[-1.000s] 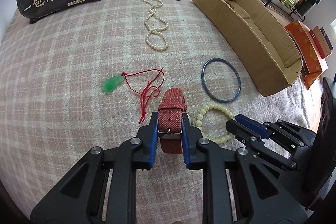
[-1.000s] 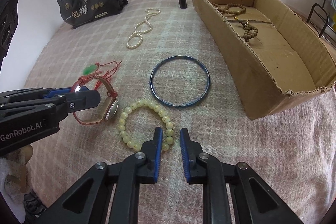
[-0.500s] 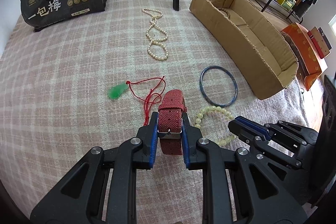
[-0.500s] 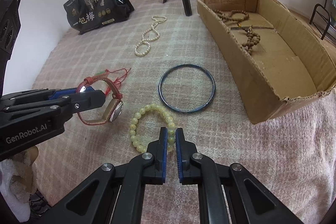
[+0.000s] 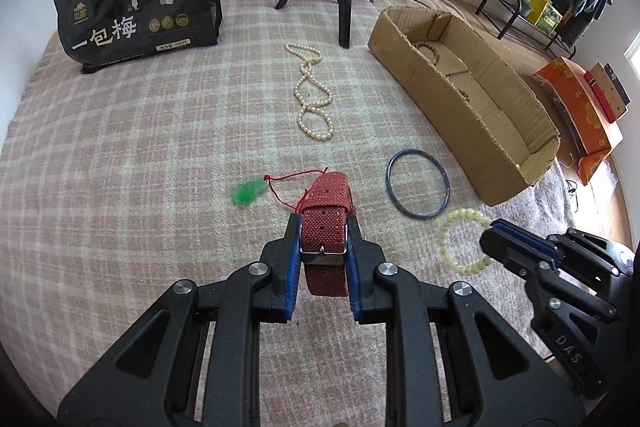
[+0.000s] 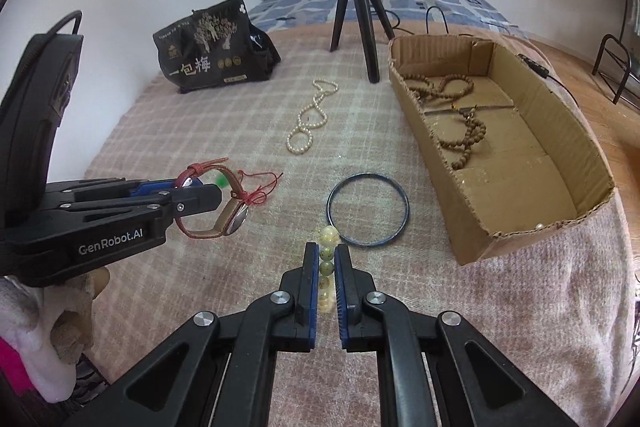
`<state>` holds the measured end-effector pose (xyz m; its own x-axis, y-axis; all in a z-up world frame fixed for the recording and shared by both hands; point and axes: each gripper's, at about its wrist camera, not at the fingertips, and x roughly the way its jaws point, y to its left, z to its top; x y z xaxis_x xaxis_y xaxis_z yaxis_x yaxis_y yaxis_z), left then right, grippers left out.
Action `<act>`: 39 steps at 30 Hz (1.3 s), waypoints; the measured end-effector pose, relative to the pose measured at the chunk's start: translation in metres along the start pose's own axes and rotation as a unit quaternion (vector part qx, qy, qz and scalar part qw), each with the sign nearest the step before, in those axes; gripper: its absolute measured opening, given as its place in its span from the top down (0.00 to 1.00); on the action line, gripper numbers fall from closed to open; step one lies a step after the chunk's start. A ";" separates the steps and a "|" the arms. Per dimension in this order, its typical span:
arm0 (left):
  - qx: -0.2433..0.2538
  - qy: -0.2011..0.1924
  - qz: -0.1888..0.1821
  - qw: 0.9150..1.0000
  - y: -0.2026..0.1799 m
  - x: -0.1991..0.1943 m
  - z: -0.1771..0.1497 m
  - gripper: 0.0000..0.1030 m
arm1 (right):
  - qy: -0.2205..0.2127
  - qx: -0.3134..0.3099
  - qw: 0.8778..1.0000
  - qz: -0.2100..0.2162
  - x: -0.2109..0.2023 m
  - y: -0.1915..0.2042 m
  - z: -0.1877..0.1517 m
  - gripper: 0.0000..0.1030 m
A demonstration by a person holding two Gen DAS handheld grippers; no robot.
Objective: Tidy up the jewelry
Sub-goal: 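Carry the watch and yellow bracelet over the cardboard box with both tools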
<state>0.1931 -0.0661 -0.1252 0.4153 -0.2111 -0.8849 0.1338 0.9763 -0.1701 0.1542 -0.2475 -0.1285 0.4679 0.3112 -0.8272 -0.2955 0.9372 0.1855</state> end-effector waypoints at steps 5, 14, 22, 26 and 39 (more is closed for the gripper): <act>-0.002 -0.012 -0.005 1.000 -0.001 -0.007 0.006 0.82 | -0.019 0.006 1.000 0.003 -0.019 -0.008 0.004 0.95; 0.001 -0.020 -0.022 1.000 -0.012 -0.017 0.014 0.82 | -0.054 0.019 0.998 0.001 -0.053 -0.027 0.016 0.95; 0.014 -0.031 -0.032 0.999 -0.029 -0.022 0.027 0.82 | -0.074 0.032 0.997 -0.010 -0.072 -0.051 0.026 0.95; 0.019 -0.037 -0.037 0.998 -0.038 -0.024 0.035 0.82 | -0.084 0.039 0.996 -0.020 -0.080 -0.065 0.031 0.95; 0.038 -0.058 -0.052 0.996 -0.075 -0.019 0.072 0.82 | -0.109 0.077 0.990 -0.046 -0.088 -0.116 0.048 0.95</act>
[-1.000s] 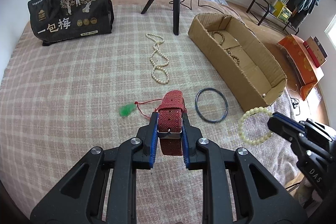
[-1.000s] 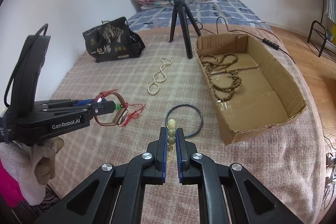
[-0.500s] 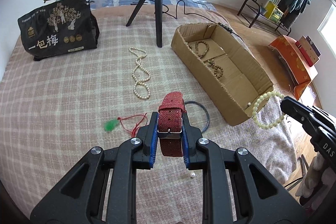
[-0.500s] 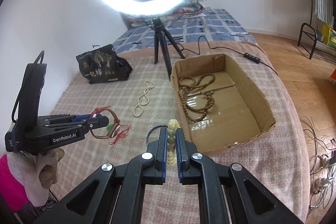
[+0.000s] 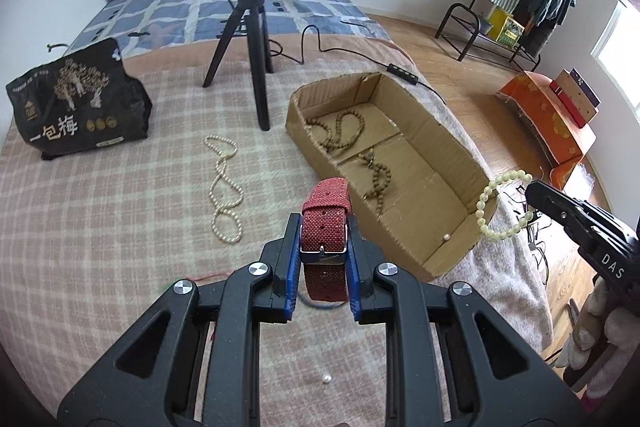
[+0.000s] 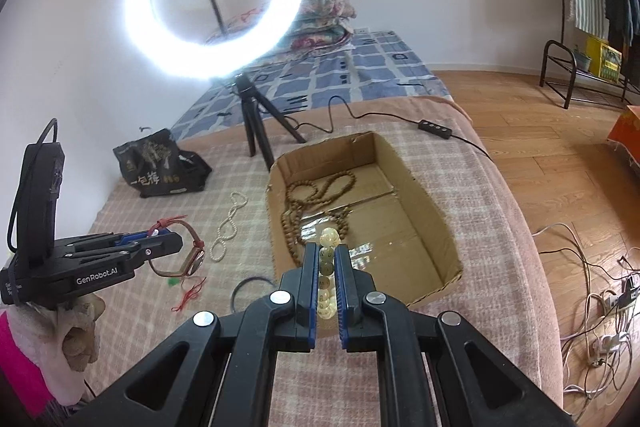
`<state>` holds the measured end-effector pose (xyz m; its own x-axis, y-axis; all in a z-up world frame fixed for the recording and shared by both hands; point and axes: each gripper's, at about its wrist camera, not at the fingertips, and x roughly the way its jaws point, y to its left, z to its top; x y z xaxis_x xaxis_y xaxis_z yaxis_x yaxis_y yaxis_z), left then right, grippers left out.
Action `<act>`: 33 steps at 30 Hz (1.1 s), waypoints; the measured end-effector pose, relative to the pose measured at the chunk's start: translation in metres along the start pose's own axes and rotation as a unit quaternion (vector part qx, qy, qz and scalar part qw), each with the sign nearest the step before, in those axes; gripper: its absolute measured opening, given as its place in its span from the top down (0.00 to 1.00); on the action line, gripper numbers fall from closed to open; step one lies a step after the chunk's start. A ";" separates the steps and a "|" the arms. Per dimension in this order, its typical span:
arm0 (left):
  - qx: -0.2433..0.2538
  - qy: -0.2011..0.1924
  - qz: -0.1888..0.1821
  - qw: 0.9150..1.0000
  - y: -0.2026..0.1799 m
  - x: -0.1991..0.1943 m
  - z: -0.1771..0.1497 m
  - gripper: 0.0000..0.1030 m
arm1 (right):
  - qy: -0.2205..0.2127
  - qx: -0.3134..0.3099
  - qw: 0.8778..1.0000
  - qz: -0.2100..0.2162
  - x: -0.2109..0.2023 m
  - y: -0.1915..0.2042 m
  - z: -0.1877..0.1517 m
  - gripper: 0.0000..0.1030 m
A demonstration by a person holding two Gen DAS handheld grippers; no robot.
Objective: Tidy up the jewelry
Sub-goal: 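Carry the watch and yellow bracelet over the cardboard box with both tools, then open the right tool to drop the yellow bracelet while the left tool releases the red-strap watch into the box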
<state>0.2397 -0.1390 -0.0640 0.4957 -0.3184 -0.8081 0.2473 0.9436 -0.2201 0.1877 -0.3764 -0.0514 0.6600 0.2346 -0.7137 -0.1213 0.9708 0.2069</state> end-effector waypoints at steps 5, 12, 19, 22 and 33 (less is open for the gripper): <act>0.011 -0.002 0.000 1.000 -0.015 0.012 0.013 0.82 | 0.005 0.004 1.000 -0.009 0.010 -0.011 0.005 0.95; 0.024 -0.004 0.011 1.000 -0.031 0.035 0.028 0.82 | 0.013 0.007 1.000 -0.023 0.024 -0.024 0.007 0.95; 0.040 -0.012 0.022 0.999 -0.044 0.051 0.040 0.82 | 0.018 0.011 0.999 -0.029 0.032 -0.033 0.008 0.95; 0.045 -0.015 0.024 0.999 -0.048 0.055 0.044 0.82 | 0.020 0.014 0.999 -0.030 0.035 -0.036 0.008 0.95; 0.044 -0.024 0.021 0.999 -0.052 0.054 0.052 0.66 | 0.013 0.024 0.999 -0.038 0.035 -0.038 0.009 0.71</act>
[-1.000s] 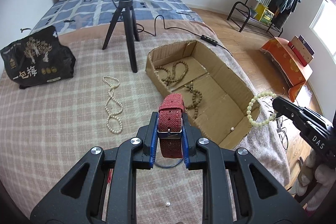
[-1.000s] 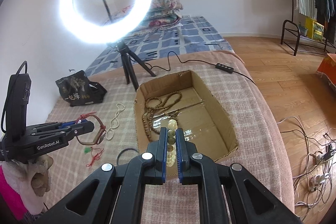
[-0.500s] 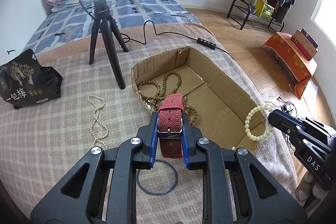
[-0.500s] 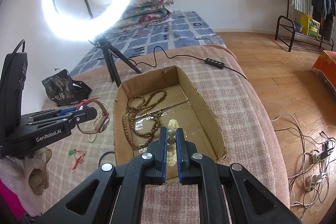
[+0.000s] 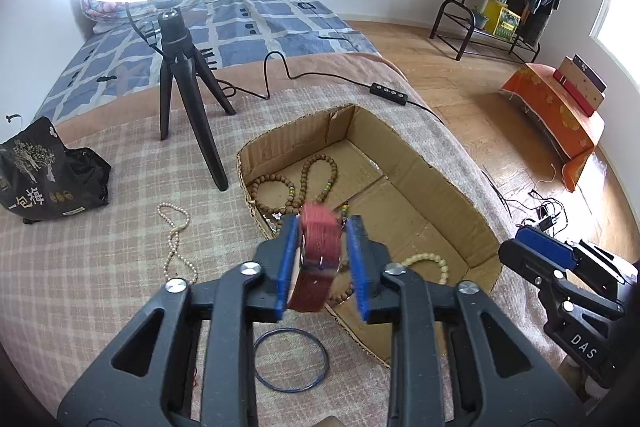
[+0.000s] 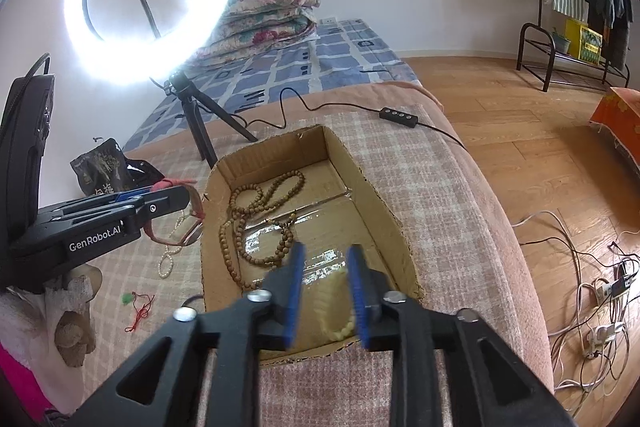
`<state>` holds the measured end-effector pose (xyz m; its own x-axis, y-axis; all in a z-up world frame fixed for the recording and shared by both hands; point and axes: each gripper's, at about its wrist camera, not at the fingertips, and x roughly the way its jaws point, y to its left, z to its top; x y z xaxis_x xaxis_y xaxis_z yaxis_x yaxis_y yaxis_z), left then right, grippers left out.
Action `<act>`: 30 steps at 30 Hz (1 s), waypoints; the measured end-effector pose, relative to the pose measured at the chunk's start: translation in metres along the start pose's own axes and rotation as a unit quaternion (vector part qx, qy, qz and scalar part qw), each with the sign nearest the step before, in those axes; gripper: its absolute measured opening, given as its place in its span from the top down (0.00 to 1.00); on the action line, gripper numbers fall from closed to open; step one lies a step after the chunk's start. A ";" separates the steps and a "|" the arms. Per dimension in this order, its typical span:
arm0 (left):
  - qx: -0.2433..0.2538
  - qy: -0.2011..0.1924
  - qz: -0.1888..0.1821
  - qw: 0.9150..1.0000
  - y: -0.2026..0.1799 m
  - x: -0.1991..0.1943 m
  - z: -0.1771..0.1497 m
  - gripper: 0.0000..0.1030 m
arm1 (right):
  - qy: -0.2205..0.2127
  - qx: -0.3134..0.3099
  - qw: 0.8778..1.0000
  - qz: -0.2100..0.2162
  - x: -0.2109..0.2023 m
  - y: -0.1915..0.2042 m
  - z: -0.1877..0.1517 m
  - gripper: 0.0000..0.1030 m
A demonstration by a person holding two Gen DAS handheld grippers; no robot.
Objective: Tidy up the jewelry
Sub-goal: 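Open the right tool to drop the yellow bracelet while the left tool releases the red-strap watch into the box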
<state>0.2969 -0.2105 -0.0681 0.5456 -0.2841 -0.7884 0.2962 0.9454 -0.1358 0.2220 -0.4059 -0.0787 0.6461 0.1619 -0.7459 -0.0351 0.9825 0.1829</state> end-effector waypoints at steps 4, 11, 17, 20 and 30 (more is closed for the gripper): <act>0.005 -0.017 0.011 1.000 -0.002 -0.007 0.003 0.56 | 0.001 -0.001 1.000 -0.010 0.000 -0.001 -0.001 0.54; 0.009 -0.022 0.019 1.000 0.000 -0.011 0.002 0.49 | -0.009 0.010 0.999 -0.035 -0.003 -0.005 -0.002 0.13; 0.006 -0.028 0.028 0.999 0.003 -0.015 0.000 0.36 | -0.011 0.016 0.999 -0.048 -0.005 -0.006 -0.003 0.02; 0.004 -0.028 0.029 0.999 0.005 -0.018 -0.001 0.36 | -0.011 0.015 0.999 -0.048 -0.006 -0.005 -0.003 0.02; -0.002 -0.032 0.035 0.999 0.014 -0.035 -0.007 0.36 | -0.017 0.012 0.999 -0.043 -0.013 0.005 -0.004 0.01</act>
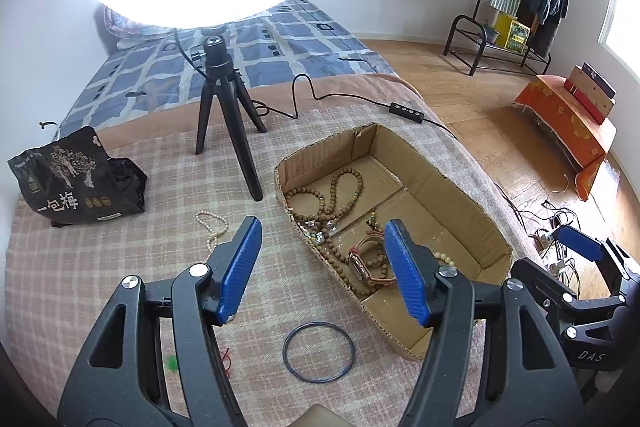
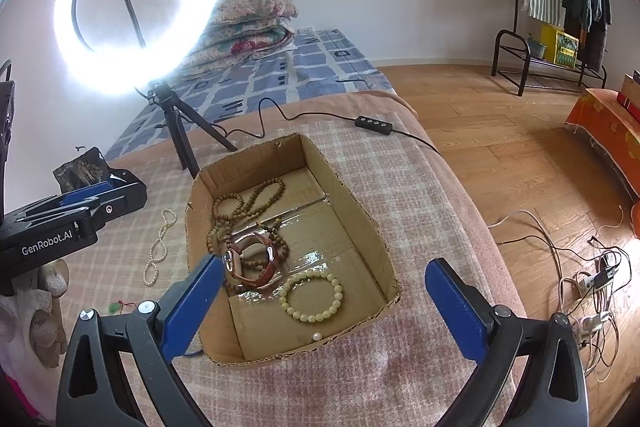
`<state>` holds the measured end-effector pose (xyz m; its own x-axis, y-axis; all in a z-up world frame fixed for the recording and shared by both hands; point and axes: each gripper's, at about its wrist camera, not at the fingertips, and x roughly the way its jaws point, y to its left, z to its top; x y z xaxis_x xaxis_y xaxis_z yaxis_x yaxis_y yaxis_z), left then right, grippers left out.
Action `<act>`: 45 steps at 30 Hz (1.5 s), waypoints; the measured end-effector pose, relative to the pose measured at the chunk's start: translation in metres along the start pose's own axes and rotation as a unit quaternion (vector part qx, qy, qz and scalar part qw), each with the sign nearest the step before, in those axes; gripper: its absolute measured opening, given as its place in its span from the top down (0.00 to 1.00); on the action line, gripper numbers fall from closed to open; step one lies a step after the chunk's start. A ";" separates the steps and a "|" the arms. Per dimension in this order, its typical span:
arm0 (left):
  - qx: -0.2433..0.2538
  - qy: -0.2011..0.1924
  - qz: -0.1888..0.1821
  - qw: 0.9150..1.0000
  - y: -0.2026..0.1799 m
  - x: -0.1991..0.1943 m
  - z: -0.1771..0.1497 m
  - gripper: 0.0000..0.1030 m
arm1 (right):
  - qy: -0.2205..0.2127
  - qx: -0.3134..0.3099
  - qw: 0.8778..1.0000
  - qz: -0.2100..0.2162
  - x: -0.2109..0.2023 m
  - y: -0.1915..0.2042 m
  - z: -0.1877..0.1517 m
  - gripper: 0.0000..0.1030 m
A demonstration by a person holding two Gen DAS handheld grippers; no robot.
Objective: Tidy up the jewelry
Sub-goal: 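Open the right tool to drop the yellow bracelet while the left tool releases the red-strap watch into the box, then move the left tool to the green jade pendant while the right tool approaches the black ring bangle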
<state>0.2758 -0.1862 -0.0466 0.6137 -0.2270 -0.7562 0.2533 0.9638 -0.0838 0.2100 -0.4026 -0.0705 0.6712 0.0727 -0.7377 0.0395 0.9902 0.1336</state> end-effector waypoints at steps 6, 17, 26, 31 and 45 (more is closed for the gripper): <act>-0.007 -0.007 0.005 1.000 0.012 -0.022 -0.004 0.36 | -0.014 -0.005 1.000 0.000 -0.017 0.008 -0.001 0.01; -0.023 -0.028 0.030 0.999 0.064 -0.073 -0.019 0.36 | -0.047 -0.028 0.998 0.002 -0.051 0.028 -0.004 0.00; -0.061 -0.036 0.052 0.996 0.121 -0.103 -0.034 0.36 | -0.083 -0.065 0.994 -0.001 -0.073 0.050 -0.007 0.00; -0.076 -0.027 0.054 0.995 0.141 -0.109 -0.049 0.36 | -0.092 -0.081 0.992 0.004 -0.081 0.063 -0.012 0.00; -0.086 0.019 0.047 0.995 0.162 -0.087 -0.099 0.36 | -0.022 -0.135 0.989 0.047 -0.061 0.096 -0.064 0.00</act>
<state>0.1892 0.0035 -0.0589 0.5991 -0.1330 -0.7895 0.0629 0.9909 -0.1192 0.1259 -0.3045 -0.0548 0.6939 0.1663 -0.7006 -0.2203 0.9753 0.0134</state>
